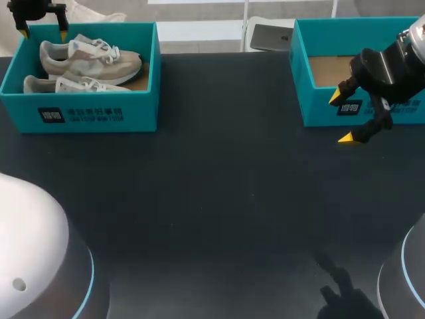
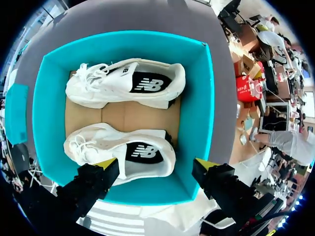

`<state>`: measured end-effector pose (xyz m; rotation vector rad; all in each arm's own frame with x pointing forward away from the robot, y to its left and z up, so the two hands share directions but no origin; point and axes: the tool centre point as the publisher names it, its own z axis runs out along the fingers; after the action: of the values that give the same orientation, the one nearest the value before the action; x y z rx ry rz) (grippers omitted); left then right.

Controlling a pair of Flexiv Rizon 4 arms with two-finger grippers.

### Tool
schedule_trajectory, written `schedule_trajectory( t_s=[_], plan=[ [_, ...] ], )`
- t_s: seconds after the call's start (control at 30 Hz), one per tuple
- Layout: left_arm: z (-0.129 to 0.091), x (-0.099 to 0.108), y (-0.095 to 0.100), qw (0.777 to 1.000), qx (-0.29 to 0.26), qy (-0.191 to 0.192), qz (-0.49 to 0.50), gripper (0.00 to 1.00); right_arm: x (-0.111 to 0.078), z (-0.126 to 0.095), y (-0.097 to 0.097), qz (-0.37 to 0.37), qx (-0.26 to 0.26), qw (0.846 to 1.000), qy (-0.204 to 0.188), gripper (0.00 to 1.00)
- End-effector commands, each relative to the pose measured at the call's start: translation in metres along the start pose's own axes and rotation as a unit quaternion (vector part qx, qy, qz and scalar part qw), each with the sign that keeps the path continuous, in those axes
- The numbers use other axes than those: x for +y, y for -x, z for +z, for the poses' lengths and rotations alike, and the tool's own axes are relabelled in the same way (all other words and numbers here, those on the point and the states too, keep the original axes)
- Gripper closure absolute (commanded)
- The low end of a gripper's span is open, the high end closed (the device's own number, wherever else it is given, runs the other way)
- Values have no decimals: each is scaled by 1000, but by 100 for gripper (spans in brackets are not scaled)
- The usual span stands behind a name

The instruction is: Take the shoe out of the shoebox, open the shoe tongue, remove and reinsert the insole, then place the shoe into the shoebox

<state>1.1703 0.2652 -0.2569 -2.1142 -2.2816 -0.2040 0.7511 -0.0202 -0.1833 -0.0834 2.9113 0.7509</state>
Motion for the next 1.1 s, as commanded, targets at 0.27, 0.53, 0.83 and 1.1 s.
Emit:
schedule_trajectory(
  t_s=[0.27,0.53,0.83,1.1],
  plan=[
    [-13,-32,-1,999,2,33,0,0,0,1,0,0,0,1000,-1,0],
    [1,-58,-10,1000,13,22,-15,0,0,1,0,0,0,1000,-1,0],
    [7,-82,-24,999,17,21,-25,50,0,1,0,0,0,1000,-1,0],
    [16,-102,-33,999,23,13,-23,47,0,1,0,0,0,1000,-1,0]
  ],
)
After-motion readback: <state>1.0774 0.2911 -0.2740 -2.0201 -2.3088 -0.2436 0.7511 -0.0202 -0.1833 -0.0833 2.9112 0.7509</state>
